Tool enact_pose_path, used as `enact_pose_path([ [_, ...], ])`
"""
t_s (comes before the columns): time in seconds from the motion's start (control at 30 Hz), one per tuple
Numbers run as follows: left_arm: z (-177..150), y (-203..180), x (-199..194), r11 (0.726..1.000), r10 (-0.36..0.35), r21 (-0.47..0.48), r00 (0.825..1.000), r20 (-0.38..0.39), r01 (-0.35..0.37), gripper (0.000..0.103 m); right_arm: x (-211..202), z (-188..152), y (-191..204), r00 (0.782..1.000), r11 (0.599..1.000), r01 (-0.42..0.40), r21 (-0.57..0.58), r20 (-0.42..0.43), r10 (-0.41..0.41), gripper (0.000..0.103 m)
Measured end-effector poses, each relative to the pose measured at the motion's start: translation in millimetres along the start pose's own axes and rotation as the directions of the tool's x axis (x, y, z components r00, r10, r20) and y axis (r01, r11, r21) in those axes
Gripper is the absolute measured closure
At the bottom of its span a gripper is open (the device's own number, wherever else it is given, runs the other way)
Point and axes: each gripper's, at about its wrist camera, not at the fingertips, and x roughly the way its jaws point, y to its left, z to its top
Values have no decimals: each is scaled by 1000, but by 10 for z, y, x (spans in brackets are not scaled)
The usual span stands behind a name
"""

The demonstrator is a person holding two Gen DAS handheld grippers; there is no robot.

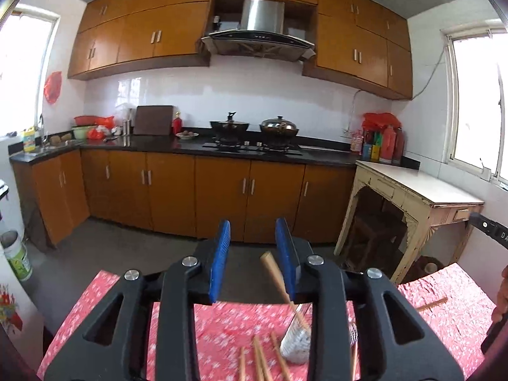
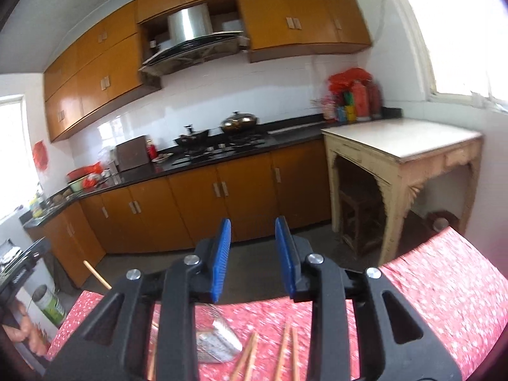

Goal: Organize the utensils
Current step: 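Lift both held chopsticks and drop them into the wire holder basket, then grasp the next chopstick with the right tool while the left tool grasps another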

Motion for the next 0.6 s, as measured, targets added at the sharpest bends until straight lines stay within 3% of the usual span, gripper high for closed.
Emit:
enact_pose_path([
  [0.1, -188, 199, -149, 1000, 17, -22, 1000, -26, -18, 65, -68, -229, -251, 998, 999, 34, 32, -50, -32, 73],
  [0.3, -811, 437, -336, 998, 65, 14, 991, -119, -64, 62, -74, -969, -627, 978, 996, 76, 46, -199, -65, 73],
  [0.6, -1570, 439, -400, 998, 57, 37, 967, -249, -50, 57, 0, -2049, -696, 908, 999, 40, 33, -418, -23, 73],
])
